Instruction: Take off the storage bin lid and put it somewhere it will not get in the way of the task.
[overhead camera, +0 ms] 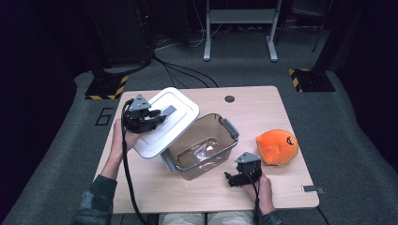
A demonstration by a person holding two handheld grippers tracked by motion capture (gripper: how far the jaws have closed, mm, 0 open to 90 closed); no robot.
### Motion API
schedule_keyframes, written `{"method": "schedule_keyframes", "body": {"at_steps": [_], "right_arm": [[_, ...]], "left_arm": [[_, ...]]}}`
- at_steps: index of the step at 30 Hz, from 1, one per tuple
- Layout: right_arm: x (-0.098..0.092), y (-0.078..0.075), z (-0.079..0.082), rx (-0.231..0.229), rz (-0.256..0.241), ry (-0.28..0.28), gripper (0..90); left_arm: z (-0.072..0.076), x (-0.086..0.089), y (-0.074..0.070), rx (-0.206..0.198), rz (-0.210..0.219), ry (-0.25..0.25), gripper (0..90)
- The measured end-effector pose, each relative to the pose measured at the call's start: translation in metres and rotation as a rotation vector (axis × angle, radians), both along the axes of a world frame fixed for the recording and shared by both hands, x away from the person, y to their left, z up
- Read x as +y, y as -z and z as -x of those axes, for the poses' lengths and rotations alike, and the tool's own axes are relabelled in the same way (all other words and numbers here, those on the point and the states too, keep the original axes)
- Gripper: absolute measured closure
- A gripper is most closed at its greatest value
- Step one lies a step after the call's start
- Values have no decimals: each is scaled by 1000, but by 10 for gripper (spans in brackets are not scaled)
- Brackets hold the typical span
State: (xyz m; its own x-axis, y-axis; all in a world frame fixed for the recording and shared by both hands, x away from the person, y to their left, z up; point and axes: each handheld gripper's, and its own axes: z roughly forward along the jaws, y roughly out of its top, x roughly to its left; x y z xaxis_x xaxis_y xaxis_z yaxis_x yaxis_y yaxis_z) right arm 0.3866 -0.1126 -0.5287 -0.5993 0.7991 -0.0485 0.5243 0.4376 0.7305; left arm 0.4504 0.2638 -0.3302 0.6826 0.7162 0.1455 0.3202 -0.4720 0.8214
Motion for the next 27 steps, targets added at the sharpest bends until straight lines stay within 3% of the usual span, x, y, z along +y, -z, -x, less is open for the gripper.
{"method": "schedule_keyframes", "body": {"at_steps": [6, 19, 27], "right_arm": [[0, 0, 0, -1, 1, 0, 25], [0, 0, 0, 0, 0, 1, 25], [0, 0, 0, 0, 1, -1, 25]], "left_arm": [[0, 13, 1, -4, 7, -38, 663], [-12, 51, 13, 33, 28, -156, 663], [-24, 71, 35, 82, 30, -220, 663]]}}
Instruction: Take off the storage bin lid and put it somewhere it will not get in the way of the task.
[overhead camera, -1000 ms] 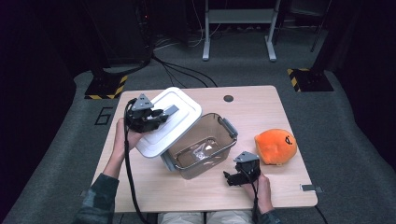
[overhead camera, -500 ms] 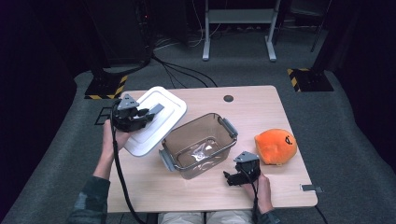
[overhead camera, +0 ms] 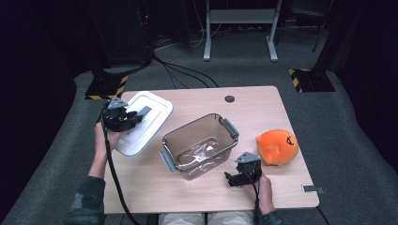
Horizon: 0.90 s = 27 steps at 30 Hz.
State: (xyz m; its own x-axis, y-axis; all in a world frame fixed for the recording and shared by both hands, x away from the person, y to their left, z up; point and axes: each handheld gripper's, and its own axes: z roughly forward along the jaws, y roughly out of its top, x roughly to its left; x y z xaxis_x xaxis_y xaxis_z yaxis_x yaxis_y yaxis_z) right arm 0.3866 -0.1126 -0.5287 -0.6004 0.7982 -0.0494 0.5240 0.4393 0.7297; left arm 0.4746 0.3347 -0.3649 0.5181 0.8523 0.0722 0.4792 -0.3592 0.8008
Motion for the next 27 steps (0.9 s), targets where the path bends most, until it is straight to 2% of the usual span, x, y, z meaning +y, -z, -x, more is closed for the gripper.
{"method": "schedule_keyframes", "body": {"at_steps": [1, 5, 11, 22, 23, 27], "right_arm": [[0, 0, 0, 0, 0, -1, 25], [0, 0, 0, -1, 1, -1, 25], [0, 0, 0, -1, 1, 0, 25], [0, 0, 0, -3, 2, -1, 25], [0, 0, 0, -4, 2, -1, 25], [0, 0, 0, -4, 2, -1, 25]], "left_arm": [[-1, 2, 2, 14, -1, -4, 663], [-5, 10, 10, 29, 0, -28, 664], [-11, 21, 30, 52, 13, -77, 663], [-15, 29, 56, 95, 36, -107, 663], [-16, 31, 61, 104, 47, -117, 663], [-17, 33, 67, 107, 56, -124, 663]]}}
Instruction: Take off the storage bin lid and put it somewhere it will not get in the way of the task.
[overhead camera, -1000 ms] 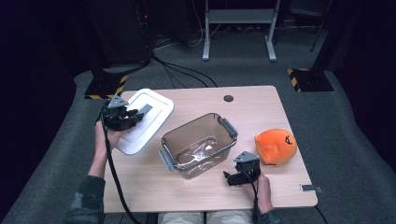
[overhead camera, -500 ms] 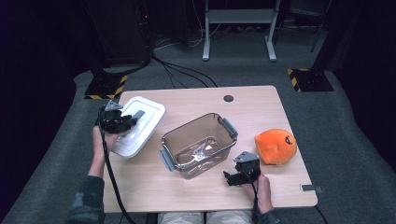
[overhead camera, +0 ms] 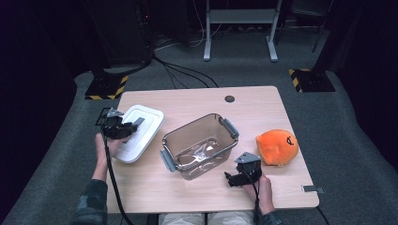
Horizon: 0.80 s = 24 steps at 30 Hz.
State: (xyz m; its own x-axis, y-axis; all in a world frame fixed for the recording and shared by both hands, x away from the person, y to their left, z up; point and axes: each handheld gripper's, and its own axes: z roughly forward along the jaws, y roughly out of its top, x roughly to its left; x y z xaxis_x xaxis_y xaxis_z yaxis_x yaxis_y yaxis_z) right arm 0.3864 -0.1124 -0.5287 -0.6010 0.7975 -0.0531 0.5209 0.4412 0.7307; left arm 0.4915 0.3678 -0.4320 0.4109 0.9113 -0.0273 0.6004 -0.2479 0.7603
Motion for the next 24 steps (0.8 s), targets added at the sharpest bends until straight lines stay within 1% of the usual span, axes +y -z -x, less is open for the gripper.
{"method": "schedule_keyframes", "body": {"at_steps": [4, 6, 8, 9, 11, 12, 13, 14, 15, 16, 17, 19, 20, 22, 24], "right_arm": [[0, 0, 0, 0, 0, 1, 25], [0, 0, 0, 1, -1, 2, 25], [0, 0, 0, 1, -1, 2, 25], [0, 0, 0, 1, -1, 2, 25], [0, 0, 0, 1, 0, 1, 25], [0, 0, 0, 1, 0, 1, 25], [0, 0, 0, 0, 1, 2, 25], [0, 0, 0, -1, 0, 1, 25], [0, 0, 0, -1, 0, 1, 25], [0, 0, 0, -1, 1, 3, 25], [0, 0, 0, -1, 1, 3, 25], [0, 0, 0, 0, -1, 5, 25], [0, 0, 0, 0, -1, 5, 25], [1, 0, 1, 2, -2, 7, 25], [1, 0, 1, 0, 1, 6, 25]], "left_arm": [[-1, 2, 9, 9, 1, -5, 663], [-1, 3, 13, 22, 3, -2, 662], [-3, 4, 20, 27, 8, -8, 663], [-3, 4, 20, 27, 8, -8, 663], [-3, 4, 27, 37, 6, -2, 663], [-3, 4, 27, 37, 6, -2, 663], [-4, 4, 29, 43, 5, 0, 663], [-4, 4, 34, 57, 8, -3, 663], [-4, 4, 34, 57, 8, -3, 663], [-5, 3, 38, 61, 9, -6, 663], [-5, 3, 38, 61, 9, -6, 663], [-5, 4, 44, 75, 2, 1, 663], [-5, 4, 44, 75, 2, 1, 663], [-5, 4, 50, 82, 5, -4, 663], [-5, 3, 53, 80, 7, -4, 663]]}}
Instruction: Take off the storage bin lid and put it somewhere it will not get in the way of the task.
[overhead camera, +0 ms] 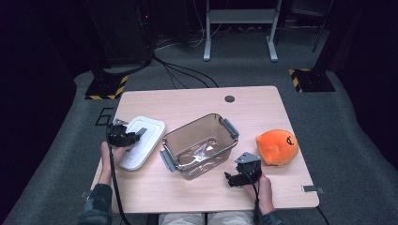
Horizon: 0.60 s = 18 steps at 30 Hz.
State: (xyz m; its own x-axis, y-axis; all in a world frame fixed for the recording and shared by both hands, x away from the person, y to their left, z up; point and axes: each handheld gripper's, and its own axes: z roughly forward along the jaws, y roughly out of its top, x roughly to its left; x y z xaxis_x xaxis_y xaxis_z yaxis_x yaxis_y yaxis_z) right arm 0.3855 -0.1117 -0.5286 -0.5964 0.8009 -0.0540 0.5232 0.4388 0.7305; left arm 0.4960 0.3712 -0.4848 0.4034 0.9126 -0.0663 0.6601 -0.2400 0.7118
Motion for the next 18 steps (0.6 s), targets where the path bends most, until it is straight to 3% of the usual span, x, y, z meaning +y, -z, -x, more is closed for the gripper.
{"method": "schedule_keyframes", "body": {"at_steps": [7, 13, 18], "right_arm": [[0, 0, 0, 1, 0, 1, 25], [-1, 0, 0, -8, 12, -15, 25], [0, 0, 0, -6, 6, -7, 25]], "left_arm": [[1, -1, 8, 6, -5, -2, 663], [1, -1, 16, -1, -46, -19, 663], [1, 0, 21, -14, -42, -21, 663]]}}
